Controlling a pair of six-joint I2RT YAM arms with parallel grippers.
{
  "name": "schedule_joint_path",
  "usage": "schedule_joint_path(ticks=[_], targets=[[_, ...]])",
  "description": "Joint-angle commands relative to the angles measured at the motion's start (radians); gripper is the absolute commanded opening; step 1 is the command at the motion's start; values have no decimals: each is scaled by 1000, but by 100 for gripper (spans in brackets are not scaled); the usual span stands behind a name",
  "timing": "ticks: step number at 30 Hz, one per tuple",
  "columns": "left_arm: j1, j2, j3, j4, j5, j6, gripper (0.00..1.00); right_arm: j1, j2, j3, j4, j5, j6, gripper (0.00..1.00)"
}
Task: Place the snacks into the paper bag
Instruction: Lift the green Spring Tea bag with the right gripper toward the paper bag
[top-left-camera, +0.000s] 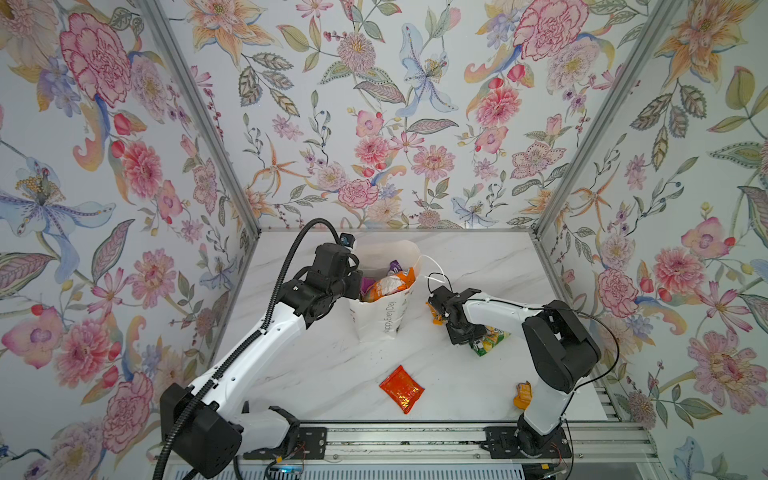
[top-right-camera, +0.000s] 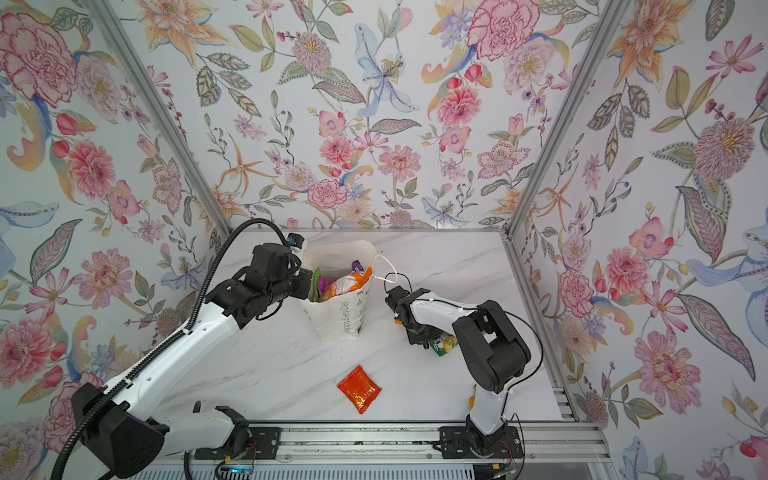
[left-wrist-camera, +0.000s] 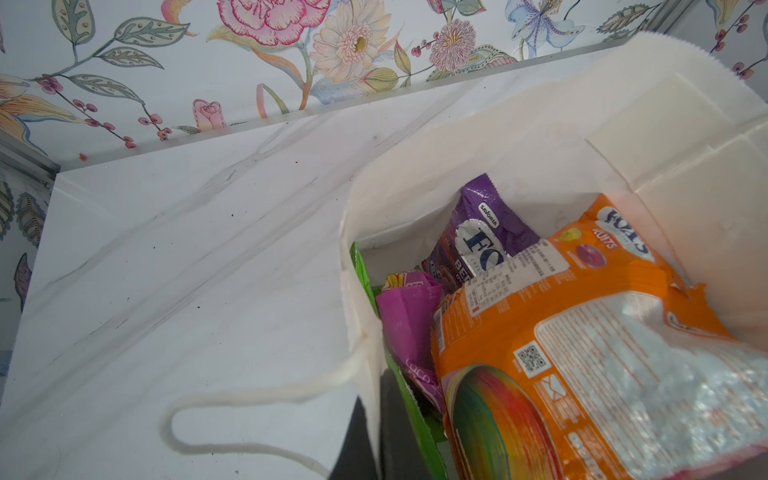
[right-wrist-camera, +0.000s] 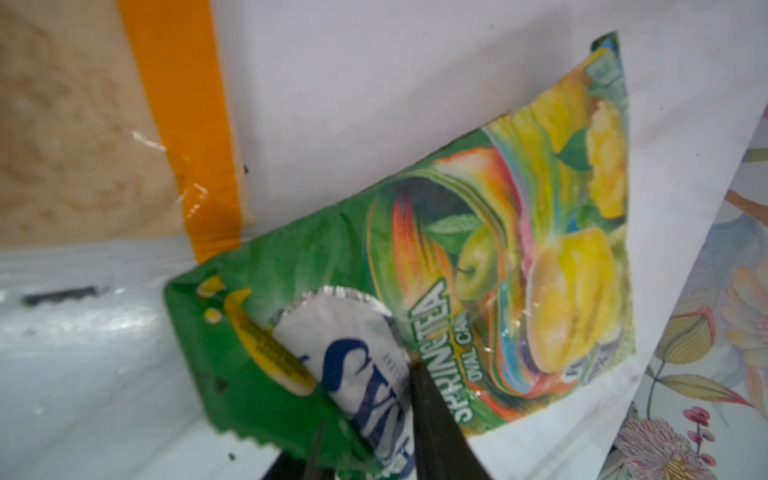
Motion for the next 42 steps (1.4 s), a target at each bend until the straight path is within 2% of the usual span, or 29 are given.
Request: schedule_joint_path(ticks=[1,3,8,12,25,30,35,42], targets=[[-5,-23,-6,71,-60,19,0,10,-15,-7,-17,-33,7,21],[-5,-22,-6,72,-59,19,0,10,-37,-9,-17,-39,8,17],[-5,-21,-6,71,-59,20,0,10,-100,-11,-15,-64,15,14],[-5,-26,-7,71,-65,22,0,11,-171,-21,-5,-91,27,0],[-4,-26,-6,73,-62,20,0,-54,-440,-73,61,-247,103,0],[-4,-25,-5,73,-60,19,0,-95,-581,-118,150,-362,106,0],[-5,-25,-6,73,-58,19,0,-119,-629,-129,163,-412,124,0],[-6,-24,-5,72,-57,20,0,-136,-711,-181,272,-503,137,0]])
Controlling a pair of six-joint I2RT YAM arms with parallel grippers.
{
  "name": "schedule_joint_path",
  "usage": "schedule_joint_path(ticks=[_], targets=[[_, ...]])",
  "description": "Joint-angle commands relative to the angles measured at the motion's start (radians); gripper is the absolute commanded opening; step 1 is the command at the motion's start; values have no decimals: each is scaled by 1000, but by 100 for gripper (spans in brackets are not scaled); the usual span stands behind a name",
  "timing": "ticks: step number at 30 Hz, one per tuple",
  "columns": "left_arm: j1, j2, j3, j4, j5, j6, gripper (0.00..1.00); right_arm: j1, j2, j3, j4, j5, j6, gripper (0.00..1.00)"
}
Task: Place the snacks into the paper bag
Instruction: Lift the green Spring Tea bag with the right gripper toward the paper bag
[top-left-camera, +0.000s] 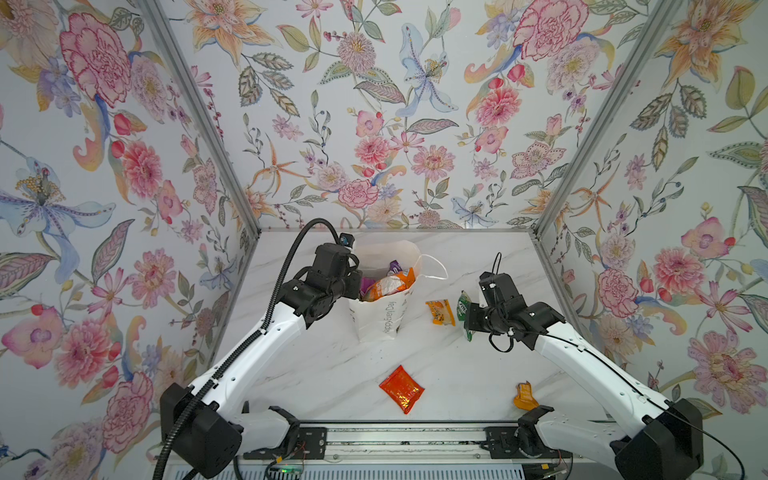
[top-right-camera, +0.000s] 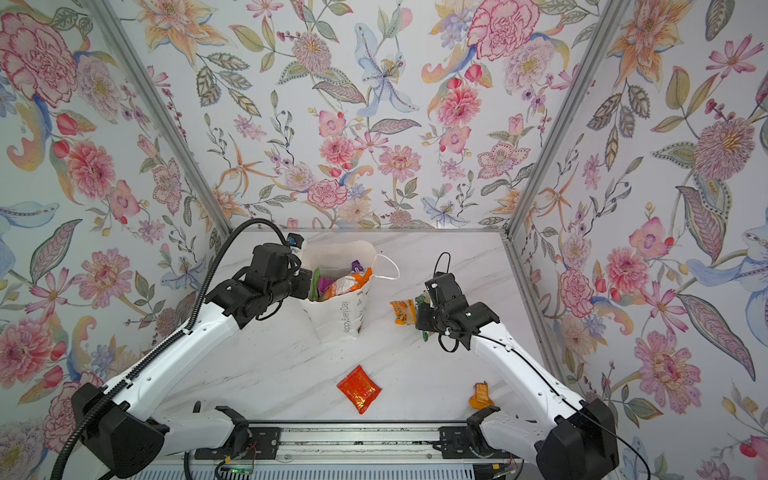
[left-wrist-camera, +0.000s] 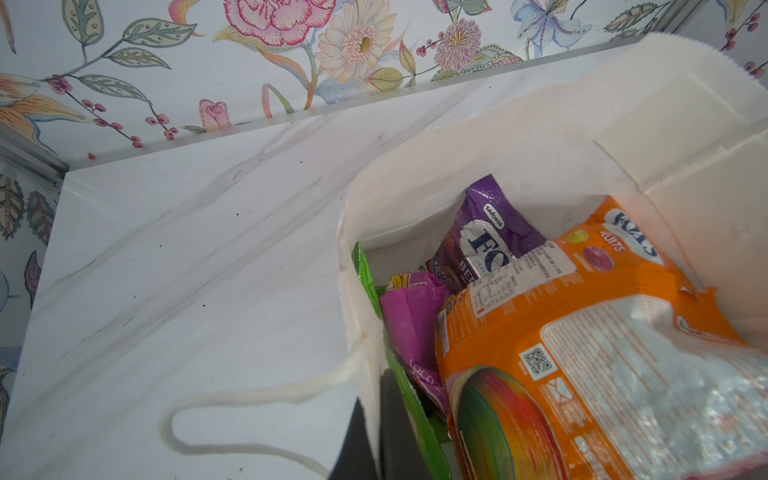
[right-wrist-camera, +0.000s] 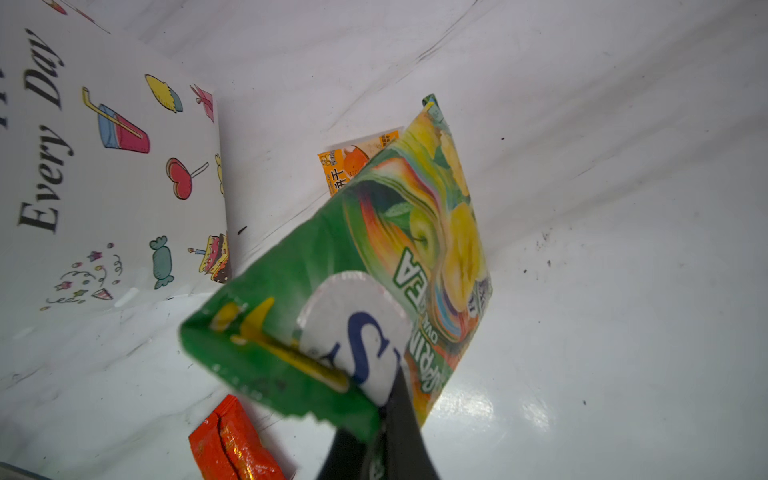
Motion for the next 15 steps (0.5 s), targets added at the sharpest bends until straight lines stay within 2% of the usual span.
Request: schedule_joint_path(ticks=[1,15], targets=[[-5,-24,-5,74,-41,20,0,-5,-63,-27,107,-60,19,0],[-5,-26,-5,74,-41,20,0,-16,-163,-26,211,-104,47,0]])
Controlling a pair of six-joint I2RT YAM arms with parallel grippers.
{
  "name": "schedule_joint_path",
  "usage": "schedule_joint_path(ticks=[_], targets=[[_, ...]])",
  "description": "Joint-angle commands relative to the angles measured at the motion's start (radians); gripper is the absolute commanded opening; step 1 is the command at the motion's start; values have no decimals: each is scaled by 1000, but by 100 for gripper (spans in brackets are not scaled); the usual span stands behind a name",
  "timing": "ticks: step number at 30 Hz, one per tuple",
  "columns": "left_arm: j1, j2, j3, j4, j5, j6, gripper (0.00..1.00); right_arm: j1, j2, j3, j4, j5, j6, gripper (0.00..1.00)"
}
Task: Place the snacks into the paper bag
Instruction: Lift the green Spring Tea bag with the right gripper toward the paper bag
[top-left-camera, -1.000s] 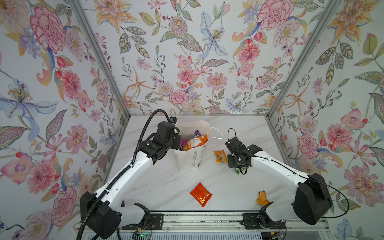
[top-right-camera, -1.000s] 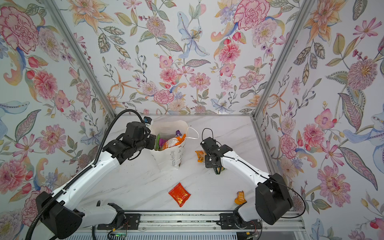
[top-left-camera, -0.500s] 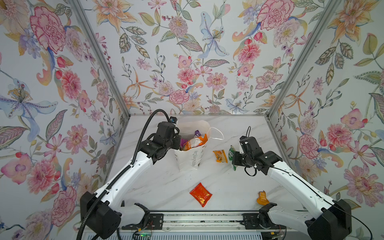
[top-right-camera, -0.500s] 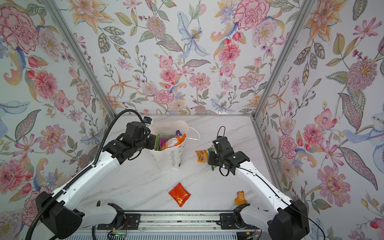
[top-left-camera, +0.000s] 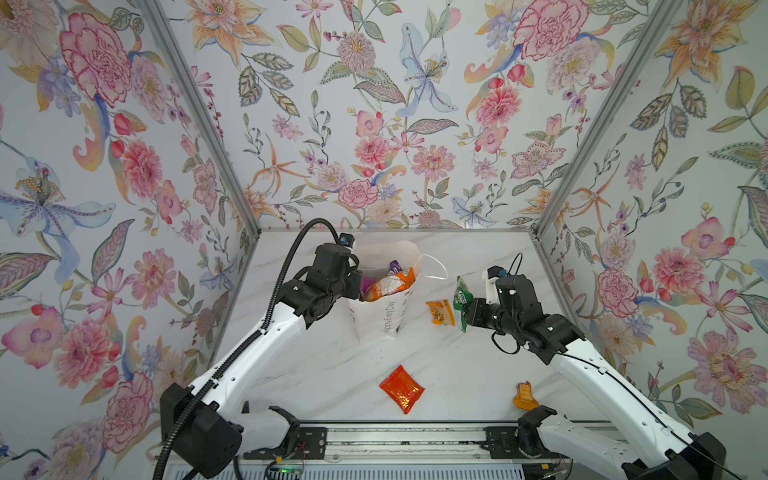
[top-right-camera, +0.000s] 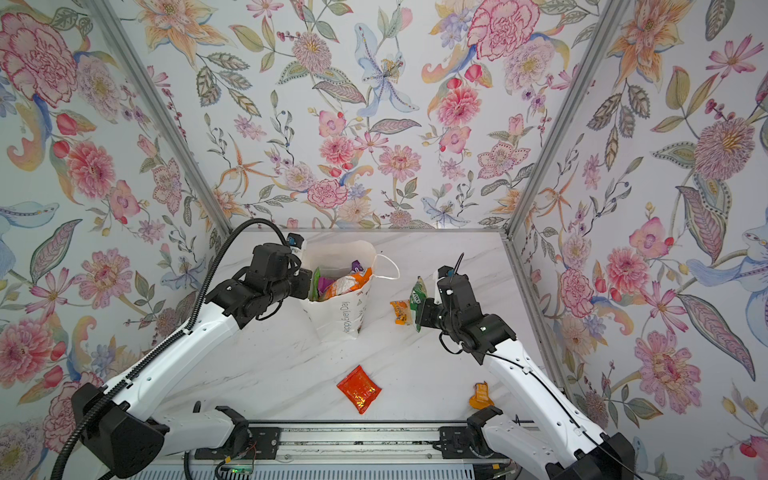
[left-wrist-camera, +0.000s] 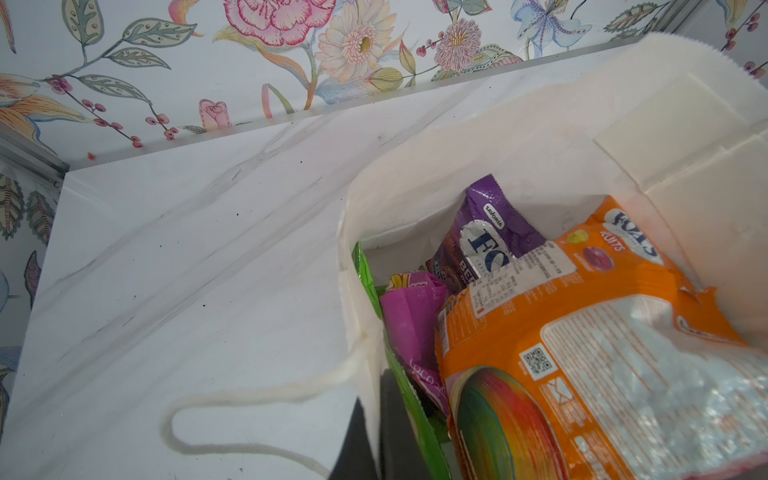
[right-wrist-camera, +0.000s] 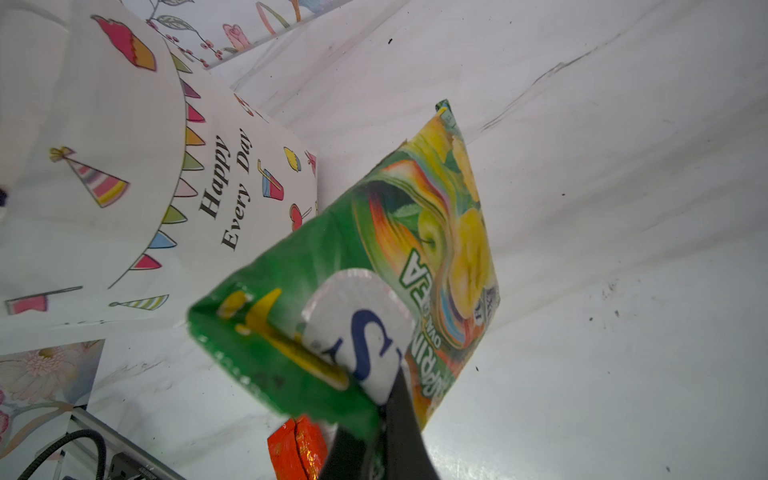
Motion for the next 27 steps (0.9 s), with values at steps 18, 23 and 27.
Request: schedule_joint_path(ticks=[18,23,27], targets=[[-5,-26,-5,75,-35,19,0,-26,7,210,166,-19,-34,0],[-4,-23,-5,74,-34,19,0,-28,37,289,173,-29,-53,0],[-5,-24,-1,77,-24,19,0,-37,70,358,173,-23,-80,0]])
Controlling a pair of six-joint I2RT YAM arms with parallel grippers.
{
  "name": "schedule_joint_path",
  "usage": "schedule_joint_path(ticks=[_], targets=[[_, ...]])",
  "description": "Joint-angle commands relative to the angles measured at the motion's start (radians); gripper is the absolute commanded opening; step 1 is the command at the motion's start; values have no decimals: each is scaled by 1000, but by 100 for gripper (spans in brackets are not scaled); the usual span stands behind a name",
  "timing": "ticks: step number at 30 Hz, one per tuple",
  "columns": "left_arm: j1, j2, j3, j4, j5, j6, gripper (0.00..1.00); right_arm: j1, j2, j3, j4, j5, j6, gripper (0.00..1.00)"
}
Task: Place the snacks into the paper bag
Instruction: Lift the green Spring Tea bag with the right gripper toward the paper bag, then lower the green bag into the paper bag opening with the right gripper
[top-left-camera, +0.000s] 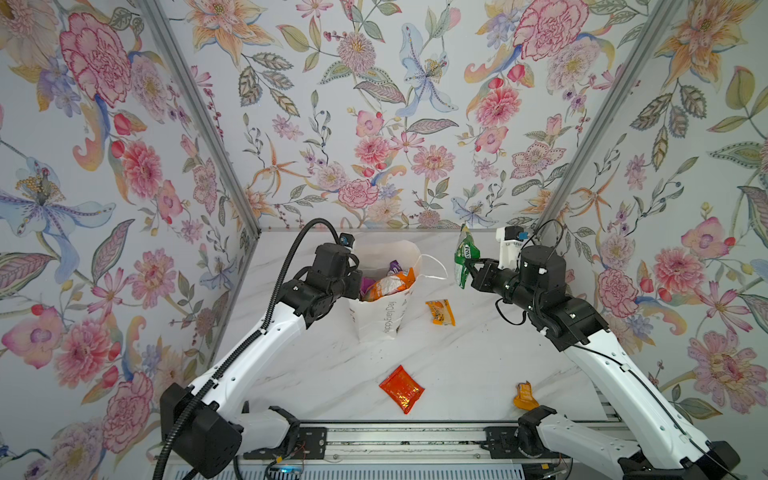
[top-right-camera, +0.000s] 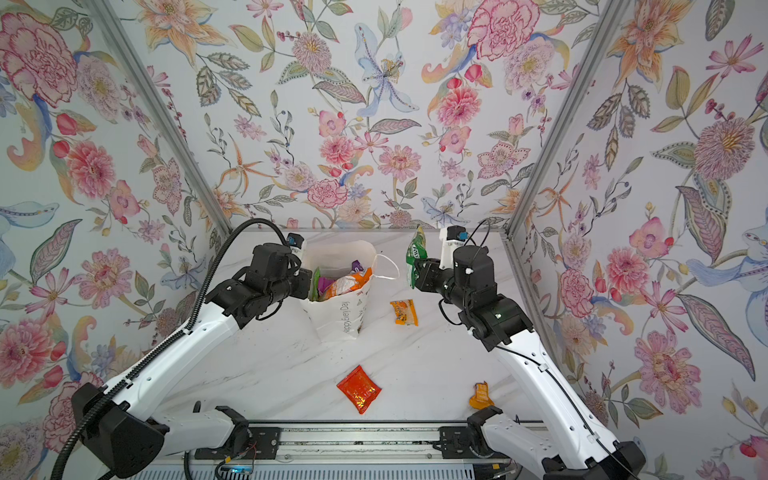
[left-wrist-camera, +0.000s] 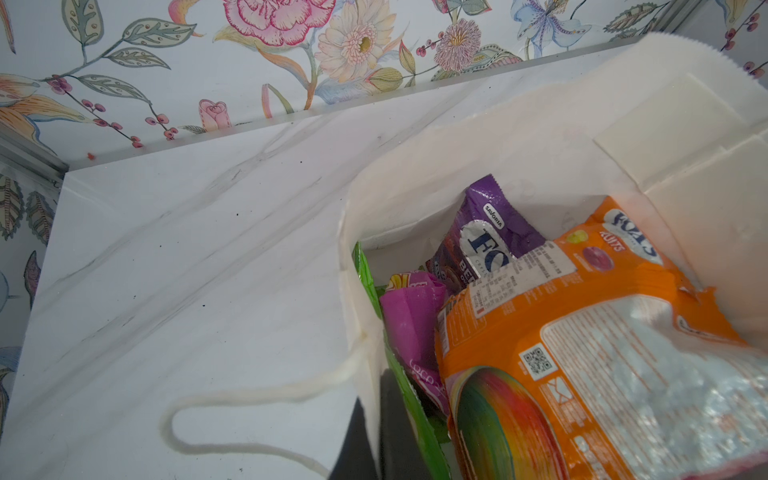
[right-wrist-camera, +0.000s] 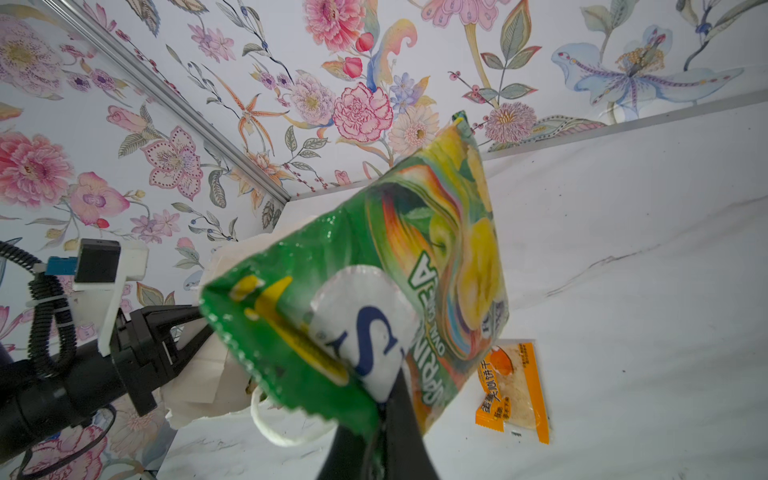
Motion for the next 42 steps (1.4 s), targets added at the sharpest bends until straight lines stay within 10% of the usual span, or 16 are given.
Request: schedule_joint_path(ticks=[1,17,42], targets=[[-5,-24,-2,76,-24,19,0,-15,23,97,55,-17,-36,0],[-4,-24,0,76,-20,18,0,157,225,462,8,-75,-13,0],[-5,-19,0,76,-26,17,0,385,384,540,-141,-106,152,0]])
